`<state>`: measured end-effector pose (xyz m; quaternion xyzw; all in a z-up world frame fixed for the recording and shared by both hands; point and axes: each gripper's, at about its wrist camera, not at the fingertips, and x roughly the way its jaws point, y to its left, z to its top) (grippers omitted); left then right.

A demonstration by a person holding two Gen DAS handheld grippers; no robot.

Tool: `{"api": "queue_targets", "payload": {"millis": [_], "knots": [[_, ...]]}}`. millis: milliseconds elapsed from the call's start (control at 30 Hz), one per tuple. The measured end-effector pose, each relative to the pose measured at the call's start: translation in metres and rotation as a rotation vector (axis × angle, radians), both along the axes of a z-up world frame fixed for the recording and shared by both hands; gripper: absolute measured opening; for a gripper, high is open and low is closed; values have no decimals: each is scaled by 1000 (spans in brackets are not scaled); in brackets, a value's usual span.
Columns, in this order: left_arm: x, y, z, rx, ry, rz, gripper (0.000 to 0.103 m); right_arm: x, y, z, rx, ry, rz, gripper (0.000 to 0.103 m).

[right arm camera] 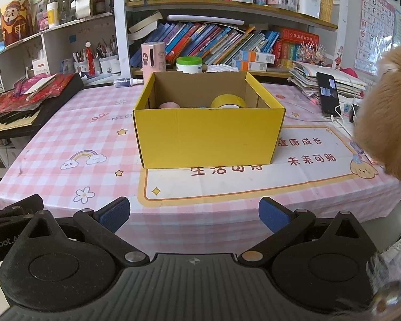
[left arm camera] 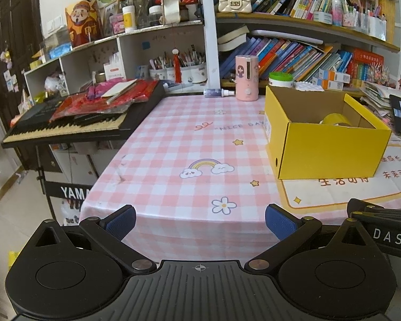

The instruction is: Organize objects

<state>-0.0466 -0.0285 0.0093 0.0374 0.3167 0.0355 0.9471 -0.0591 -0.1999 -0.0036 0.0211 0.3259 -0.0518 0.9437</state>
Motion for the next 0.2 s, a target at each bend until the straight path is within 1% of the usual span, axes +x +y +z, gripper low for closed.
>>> {"api": "queue_targets", "payload": {"millis": [200], "knots": [[4,1,-1,-12,10,-5,103,1,0,0,-6,2,-3,103]]}}
